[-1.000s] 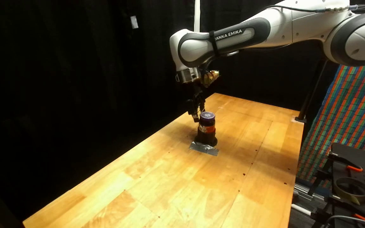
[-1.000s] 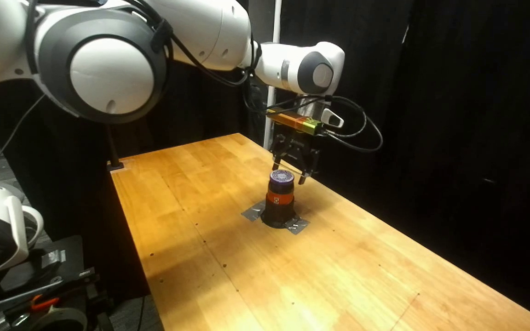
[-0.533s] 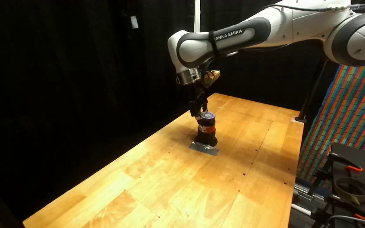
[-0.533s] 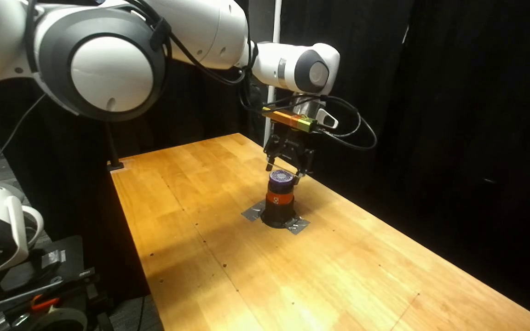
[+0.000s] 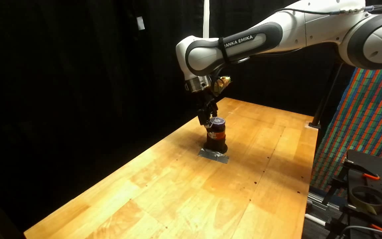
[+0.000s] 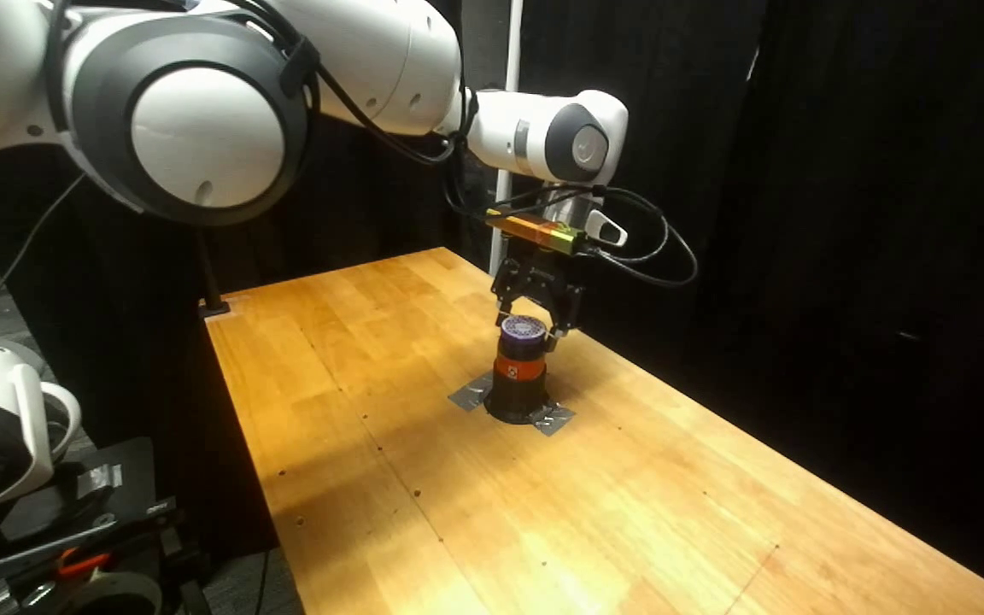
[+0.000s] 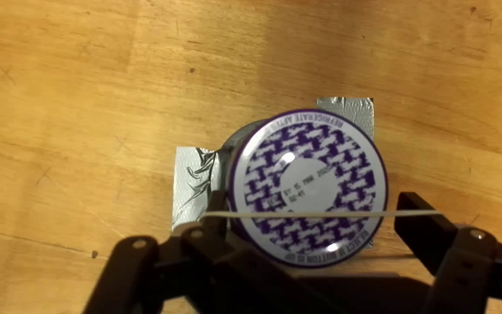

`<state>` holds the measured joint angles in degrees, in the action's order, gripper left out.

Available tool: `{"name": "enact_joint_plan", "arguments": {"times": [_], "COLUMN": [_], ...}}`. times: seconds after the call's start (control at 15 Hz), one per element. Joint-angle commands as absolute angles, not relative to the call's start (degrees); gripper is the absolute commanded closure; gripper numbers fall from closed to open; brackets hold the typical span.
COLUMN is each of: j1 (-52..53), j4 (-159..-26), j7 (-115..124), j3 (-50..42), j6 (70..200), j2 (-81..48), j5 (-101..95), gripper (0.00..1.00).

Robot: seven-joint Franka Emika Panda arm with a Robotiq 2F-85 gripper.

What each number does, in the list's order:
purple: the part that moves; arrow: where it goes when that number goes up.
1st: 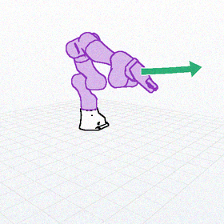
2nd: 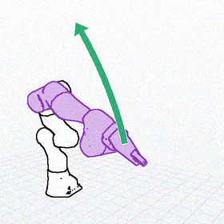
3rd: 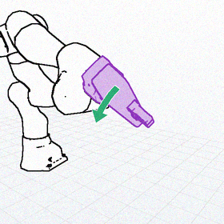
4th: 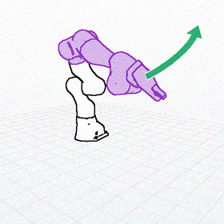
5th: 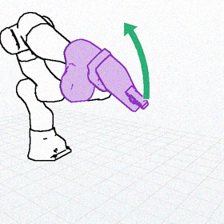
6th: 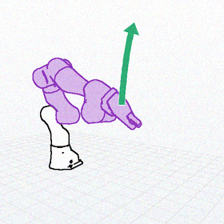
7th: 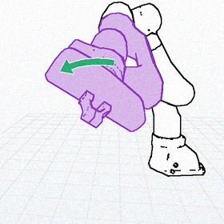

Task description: Place the rubber band on the cup

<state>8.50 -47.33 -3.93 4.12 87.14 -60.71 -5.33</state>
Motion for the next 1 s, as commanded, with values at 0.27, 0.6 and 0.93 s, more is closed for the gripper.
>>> {"name": "enact_joint_plan", "arguments": {"times": [0.27,0.6,0.93], "j1": [8.1,8.5,8.4], "j4": [-63.6,-75.5,-87.9], "j7": [1.3,5.9,6.5], "j3": [4.1,4.3,4.2], "j6": [91.4,94.9,106.9], "j2": [-50.7,-42.8,-36.6], "j5": [-4.7,-5.0,-3.5], "gripper": [0.00,0.00,0.00]}}
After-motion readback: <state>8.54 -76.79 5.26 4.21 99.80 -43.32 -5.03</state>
